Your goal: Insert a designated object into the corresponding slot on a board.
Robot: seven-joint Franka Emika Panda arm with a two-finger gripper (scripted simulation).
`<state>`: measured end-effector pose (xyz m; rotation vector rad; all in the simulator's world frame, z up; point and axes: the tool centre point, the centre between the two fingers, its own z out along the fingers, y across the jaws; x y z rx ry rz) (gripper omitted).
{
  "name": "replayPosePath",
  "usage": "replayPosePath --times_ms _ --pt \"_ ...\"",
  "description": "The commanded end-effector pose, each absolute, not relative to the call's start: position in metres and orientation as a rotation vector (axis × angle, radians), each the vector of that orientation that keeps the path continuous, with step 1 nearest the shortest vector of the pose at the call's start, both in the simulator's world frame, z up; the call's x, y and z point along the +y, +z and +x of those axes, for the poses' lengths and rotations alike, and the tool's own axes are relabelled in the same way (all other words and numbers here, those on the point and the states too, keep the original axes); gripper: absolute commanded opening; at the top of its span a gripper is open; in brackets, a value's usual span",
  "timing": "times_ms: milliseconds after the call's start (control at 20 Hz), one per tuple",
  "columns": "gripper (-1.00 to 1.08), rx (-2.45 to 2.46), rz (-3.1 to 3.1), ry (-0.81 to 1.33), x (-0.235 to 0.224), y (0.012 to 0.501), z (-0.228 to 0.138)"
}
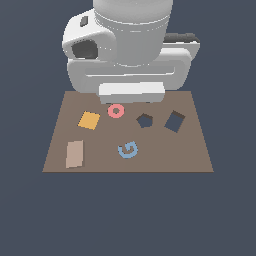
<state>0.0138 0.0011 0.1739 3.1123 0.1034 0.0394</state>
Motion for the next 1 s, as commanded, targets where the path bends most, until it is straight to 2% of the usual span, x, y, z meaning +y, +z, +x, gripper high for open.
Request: replayPosePath --times_ms 0,950 --pt "1.00 0.108 3.114 0.036 -0.011 0.165 0.019" --pt "1.00 0.186 3.132 0.007 -0.128 0.071 0.084"
